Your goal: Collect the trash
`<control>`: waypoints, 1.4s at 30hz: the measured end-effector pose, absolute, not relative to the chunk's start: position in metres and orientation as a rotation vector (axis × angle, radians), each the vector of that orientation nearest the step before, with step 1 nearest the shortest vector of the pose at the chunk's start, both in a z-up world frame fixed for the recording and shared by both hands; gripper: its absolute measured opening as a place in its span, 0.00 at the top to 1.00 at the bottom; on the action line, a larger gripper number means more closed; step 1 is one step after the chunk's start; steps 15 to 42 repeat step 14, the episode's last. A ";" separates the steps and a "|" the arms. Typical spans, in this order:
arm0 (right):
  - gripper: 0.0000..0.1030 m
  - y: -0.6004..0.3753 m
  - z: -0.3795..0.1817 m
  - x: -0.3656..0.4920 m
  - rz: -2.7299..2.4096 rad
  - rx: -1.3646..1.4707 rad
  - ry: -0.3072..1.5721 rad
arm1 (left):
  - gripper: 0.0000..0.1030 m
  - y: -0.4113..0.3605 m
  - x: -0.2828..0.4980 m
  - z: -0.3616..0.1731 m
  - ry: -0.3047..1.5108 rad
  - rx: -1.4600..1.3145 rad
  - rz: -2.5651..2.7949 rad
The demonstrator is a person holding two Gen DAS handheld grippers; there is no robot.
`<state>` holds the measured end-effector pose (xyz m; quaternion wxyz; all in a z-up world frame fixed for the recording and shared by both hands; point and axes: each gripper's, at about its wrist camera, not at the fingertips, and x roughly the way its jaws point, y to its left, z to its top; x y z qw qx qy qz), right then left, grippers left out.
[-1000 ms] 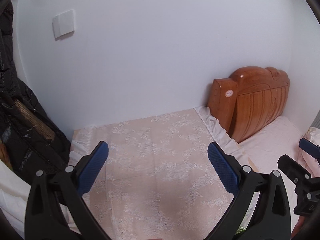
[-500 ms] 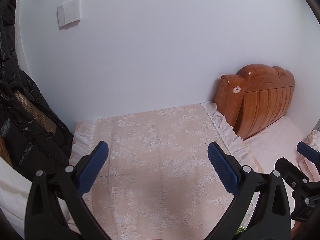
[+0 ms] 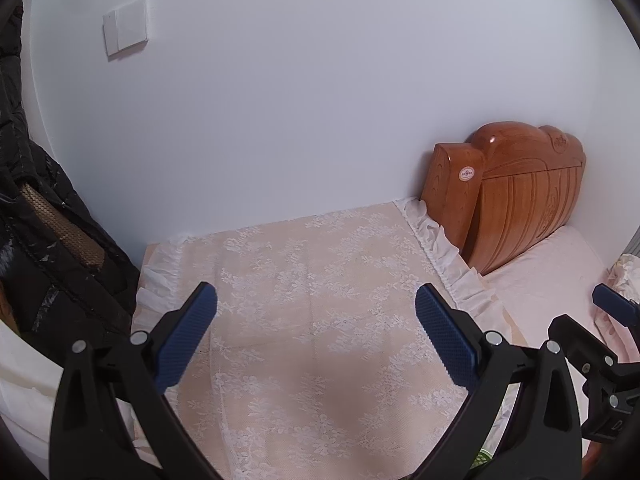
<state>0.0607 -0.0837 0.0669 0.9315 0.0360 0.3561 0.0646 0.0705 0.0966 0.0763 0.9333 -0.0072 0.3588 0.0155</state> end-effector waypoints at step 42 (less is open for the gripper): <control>0.02 -0.086 0.063 0.062 0.130 0.078 0.744 | 0.08 0.094 0.073 0.072 0.734 -0.005 0.044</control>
